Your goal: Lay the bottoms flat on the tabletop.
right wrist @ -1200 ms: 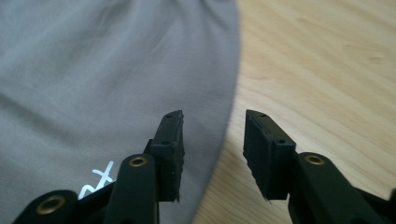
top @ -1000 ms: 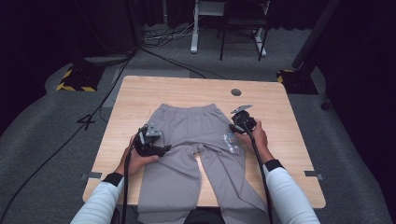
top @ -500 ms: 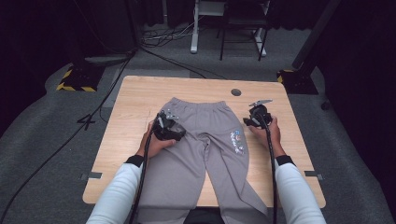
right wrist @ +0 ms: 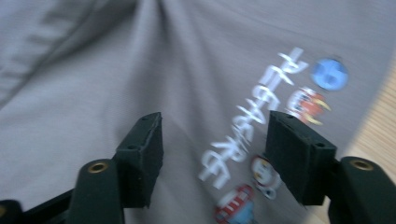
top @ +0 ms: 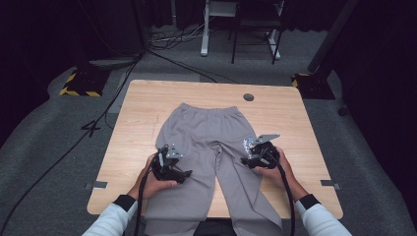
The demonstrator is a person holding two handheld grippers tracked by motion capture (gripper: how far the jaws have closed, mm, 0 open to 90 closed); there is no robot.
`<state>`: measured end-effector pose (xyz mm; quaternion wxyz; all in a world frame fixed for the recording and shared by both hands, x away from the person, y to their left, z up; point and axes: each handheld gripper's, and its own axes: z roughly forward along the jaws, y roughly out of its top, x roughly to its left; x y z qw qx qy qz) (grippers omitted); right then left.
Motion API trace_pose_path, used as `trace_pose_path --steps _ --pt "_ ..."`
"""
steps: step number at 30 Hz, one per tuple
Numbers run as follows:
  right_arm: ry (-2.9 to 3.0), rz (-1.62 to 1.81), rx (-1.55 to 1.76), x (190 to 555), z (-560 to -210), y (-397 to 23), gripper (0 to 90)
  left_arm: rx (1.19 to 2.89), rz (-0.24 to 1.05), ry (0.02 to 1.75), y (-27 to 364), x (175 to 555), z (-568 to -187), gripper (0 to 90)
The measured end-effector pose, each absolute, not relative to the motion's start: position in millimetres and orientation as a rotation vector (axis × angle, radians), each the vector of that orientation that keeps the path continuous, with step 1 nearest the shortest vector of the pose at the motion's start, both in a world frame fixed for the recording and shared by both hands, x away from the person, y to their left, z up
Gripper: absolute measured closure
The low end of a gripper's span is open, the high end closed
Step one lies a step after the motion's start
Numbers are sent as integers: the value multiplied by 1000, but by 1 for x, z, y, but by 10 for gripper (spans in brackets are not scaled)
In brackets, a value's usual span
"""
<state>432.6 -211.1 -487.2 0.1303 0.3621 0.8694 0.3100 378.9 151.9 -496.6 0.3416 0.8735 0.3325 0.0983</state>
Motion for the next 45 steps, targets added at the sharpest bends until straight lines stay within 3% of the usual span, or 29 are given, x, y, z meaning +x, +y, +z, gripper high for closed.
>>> trace_pose_path --steps 6,8,13,20,25,29,33,38,45 --pt "2437 882 1165 456 -487 -234 438 2235 327 881 147 396 -502 181" --pt "2409 878 1191 467 -487 -239 490 2233 326 884 142 408 -502 178" --pt "2312 804 1254 496 -486 -255 507 2234 325 880 124 447 -502 178" --pt "2190 682 1348 534 -484 -278 496 2222 344 912 97 516 -501 179" --pt "2140 579 1325 543 -483 -269 435 2217 364 961 81 537 -500 177" --pt "2184 677 1289 527 -477 -259 373 2269 356 1001 76 527 -494 201" --pt "2277 811 1199 497 -477 -245 351 2337 402 863 77 493 -490 249" --pt "2432 890 1043 457 -484 -223 333 2331 342 743 83 444 -494 249" --pt "2547 950 956 420 -490 -213 317 2281 287 709 100 395 -500 258"
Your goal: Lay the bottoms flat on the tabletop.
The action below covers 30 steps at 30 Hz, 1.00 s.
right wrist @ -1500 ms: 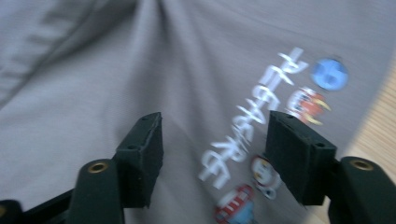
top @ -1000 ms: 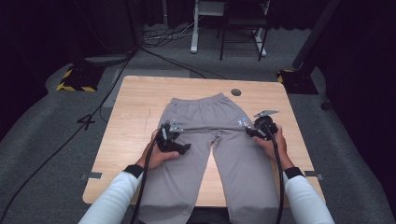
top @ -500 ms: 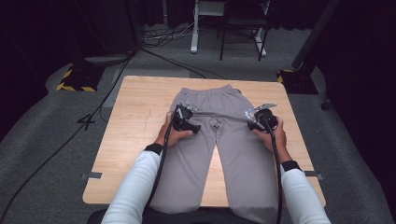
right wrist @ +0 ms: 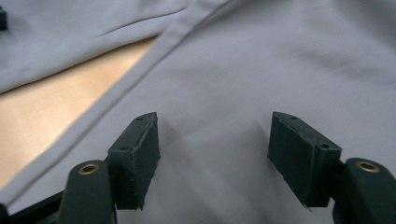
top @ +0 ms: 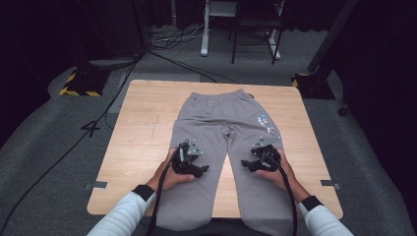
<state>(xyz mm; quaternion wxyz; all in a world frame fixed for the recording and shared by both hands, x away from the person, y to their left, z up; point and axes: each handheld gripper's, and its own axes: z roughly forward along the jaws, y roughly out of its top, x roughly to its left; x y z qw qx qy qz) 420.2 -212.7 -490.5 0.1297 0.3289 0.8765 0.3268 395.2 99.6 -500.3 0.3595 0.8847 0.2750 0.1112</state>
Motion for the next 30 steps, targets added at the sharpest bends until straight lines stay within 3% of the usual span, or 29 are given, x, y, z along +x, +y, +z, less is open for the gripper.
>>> trace_pose_path --steps 11,19,23,30 --pt "2617 991 817 359 -491 -215 339 2293 298 681 119 351 -500 256" --pt "2624 968 843 331 -490 -260 342 2260 299 774 152 348 -502 234" --pt "2644 904 886 321 -486 -276 345 2276 314 785 152 338 -500 234" --pt "2566 983 914 333 -474 -263 323 2293 276 721 134 326 -496 205"
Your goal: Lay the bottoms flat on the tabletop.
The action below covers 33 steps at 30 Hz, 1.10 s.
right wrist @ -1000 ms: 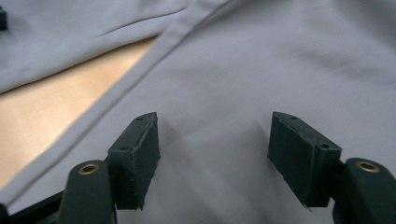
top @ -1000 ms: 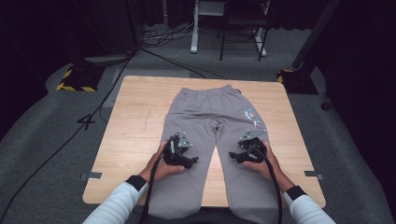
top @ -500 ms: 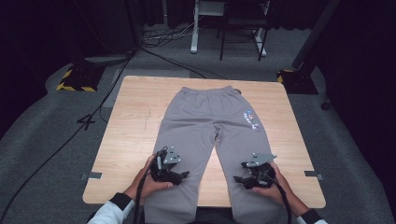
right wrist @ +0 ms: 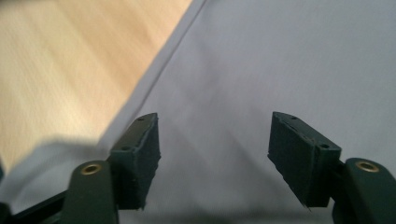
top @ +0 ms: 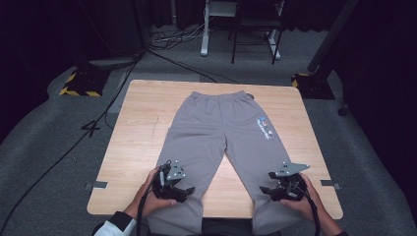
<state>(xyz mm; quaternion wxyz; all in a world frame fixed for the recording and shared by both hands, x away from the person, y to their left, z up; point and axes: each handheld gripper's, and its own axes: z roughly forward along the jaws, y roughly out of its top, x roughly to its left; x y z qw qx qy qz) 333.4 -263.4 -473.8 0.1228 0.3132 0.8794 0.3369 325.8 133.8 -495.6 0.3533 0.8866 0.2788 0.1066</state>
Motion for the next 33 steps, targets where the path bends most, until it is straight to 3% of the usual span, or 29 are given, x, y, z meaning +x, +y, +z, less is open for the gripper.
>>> trace_pose_path --steps 8,15,24,33 --pt "2591 911 870 331 -488 -243 315 2337 226 630 109 304 -498 204" --pt "2577 952 799 323 -474 -240 301 2298 289 580 109 301 -484 200" --pt "2356 950 952 335 -450 -300 262 2245 483 753 168 326 -467 193" --pt "2155 893 1240 351 -477 -373 253 2249 530 966 225 343 -483 190"
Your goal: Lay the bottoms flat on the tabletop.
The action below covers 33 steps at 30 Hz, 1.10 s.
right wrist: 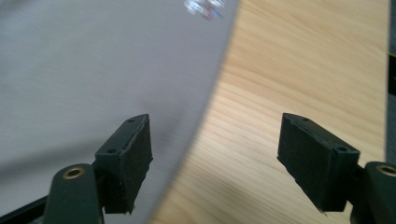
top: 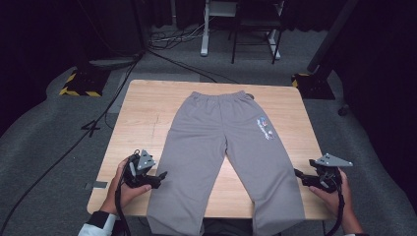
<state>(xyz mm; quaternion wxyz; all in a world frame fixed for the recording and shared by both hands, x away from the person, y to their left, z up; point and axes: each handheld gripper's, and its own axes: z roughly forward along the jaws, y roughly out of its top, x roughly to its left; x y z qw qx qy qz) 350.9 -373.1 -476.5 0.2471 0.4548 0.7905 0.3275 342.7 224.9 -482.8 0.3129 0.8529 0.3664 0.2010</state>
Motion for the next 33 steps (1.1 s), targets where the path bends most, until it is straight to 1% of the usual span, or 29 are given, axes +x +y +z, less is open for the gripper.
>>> trace_pose_path --steps 3,5,8,10,14,31,33 --pt "2116 923 1346 357 -489 -385 252 2252 526 1035 237 346 -492 187" --pt "2091 904 1384 361 -494 -388 246 2227 496 1056 245 348 -497 181" --pt "2068 902 1431 364 -501 -394 236 2156 402 1091 254 351 -503 167" --pt "2054 907 1451 365 -501 -396 244 2154 422 1106 255 352 -503 164" --pt "2053 905 1436 365 -502 -393 232 2148 434 1127 253 353 -503 158" --pt "2041 910 1441 365 -503 -392 225 2134 433 1145 250 358 -504 157" --pt "2040 907 1442 365 -503 -393 211 2134 433 1144 250 358 -504 156"
